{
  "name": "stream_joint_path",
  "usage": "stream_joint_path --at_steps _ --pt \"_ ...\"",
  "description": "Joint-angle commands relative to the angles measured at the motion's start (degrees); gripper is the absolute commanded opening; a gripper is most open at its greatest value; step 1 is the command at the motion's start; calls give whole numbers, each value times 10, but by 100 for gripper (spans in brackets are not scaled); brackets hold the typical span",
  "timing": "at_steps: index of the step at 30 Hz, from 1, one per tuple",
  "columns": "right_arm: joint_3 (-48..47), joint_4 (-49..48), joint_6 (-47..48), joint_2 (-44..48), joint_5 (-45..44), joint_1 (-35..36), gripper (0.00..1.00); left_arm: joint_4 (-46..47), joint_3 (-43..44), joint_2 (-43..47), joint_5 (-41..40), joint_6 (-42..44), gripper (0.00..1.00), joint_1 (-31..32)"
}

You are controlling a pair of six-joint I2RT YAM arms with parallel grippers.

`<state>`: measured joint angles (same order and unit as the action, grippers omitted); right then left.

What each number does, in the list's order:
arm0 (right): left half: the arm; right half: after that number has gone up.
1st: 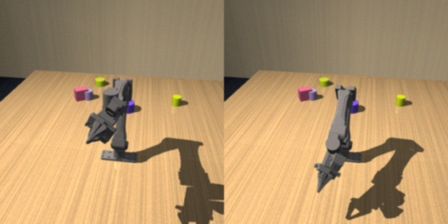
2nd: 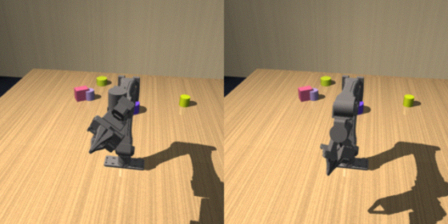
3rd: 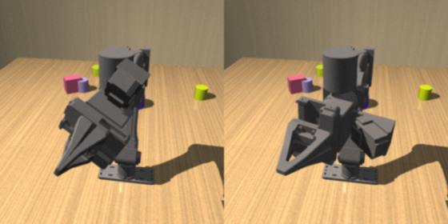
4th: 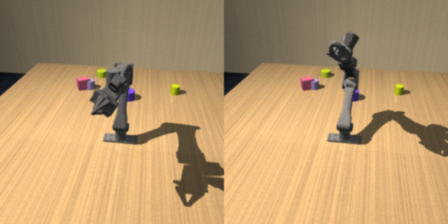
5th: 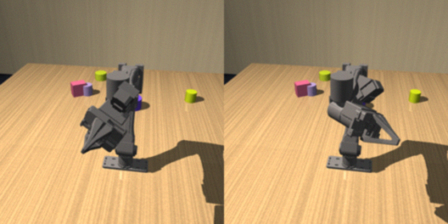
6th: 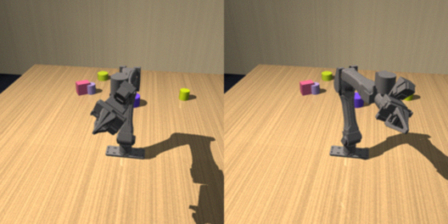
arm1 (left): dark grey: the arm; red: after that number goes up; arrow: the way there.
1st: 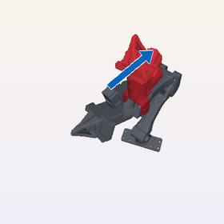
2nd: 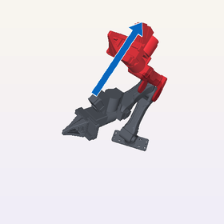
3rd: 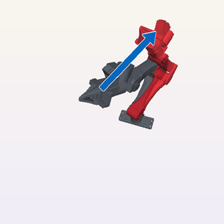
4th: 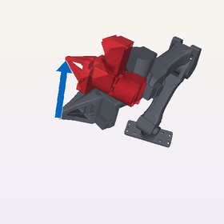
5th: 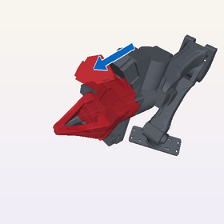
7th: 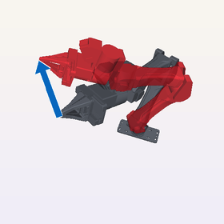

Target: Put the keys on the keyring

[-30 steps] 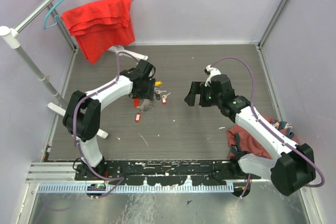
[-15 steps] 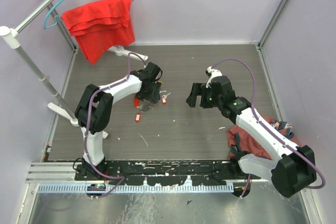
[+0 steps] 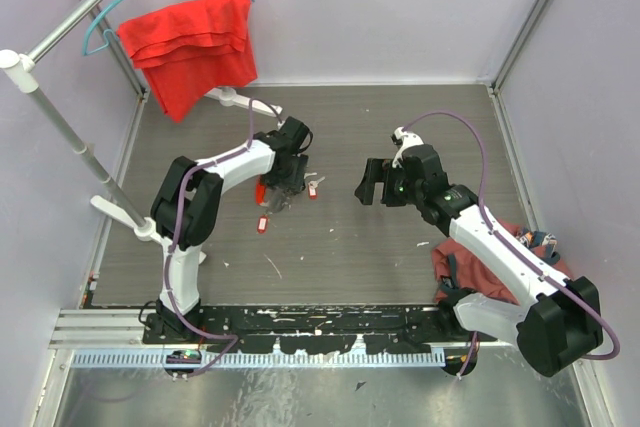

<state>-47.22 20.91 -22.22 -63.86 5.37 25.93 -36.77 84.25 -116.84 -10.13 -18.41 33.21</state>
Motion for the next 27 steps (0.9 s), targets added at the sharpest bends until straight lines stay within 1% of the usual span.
stream_joint_path --at_steps 1,6,11,18,27 --pt "-2 -14 6 14 -10 2 99 0 11 -21 -1 -2 67 2" --pt "-3 -12 8 14 -13 2 99 10 1 -22 8 -5 56 2" --pt "-3 -12 8 11 -15 2 99 13 -6 -12 11 -6 51 2" --pt "7 -32 5 15 -6 2 99 5 -13 41 37 -11 50 2" --pt "25 -80 -20 7 18 2 99 21 -59 106 94 -22 49 4"
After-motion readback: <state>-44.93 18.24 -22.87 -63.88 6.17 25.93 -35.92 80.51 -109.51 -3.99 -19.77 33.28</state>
